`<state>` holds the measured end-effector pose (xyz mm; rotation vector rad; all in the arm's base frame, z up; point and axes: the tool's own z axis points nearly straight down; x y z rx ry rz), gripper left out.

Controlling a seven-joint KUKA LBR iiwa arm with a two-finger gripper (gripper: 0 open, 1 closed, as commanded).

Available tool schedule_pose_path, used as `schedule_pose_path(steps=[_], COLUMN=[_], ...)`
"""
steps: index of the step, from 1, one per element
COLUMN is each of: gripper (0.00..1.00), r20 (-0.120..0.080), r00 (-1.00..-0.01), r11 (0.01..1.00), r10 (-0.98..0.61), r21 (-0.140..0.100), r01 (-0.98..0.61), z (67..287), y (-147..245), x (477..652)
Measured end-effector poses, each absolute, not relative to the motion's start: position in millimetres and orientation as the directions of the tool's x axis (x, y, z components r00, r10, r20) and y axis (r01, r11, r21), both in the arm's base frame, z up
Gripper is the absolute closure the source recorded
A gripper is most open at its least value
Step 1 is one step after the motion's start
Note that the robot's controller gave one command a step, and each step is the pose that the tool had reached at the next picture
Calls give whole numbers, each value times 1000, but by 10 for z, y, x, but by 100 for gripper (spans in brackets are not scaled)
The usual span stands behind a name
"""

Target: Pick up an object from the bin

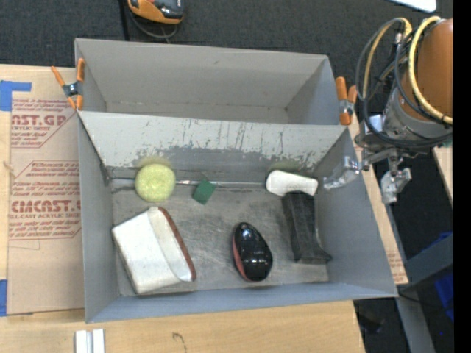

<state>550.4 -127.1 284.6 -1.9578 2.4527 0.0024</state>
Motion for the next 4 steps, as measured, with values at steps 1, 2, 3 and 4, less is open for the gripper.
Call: schedule_pose_path(steps=[1,2,3,4], gripper=[0,0,0,0], r20=[-4,-2,-4,-3], r00=[-222,-180,-137,-263], r11=[222,180,137,263], r10=[-975,-984,-991,-965], r21=[-1,-7,-3,2], r01=[-975,-984,-991,-965], z=[2846,2374,1781,1414], y=[-1272,-1166,-1073,-1169], x=[5504,5437,5372,5407])
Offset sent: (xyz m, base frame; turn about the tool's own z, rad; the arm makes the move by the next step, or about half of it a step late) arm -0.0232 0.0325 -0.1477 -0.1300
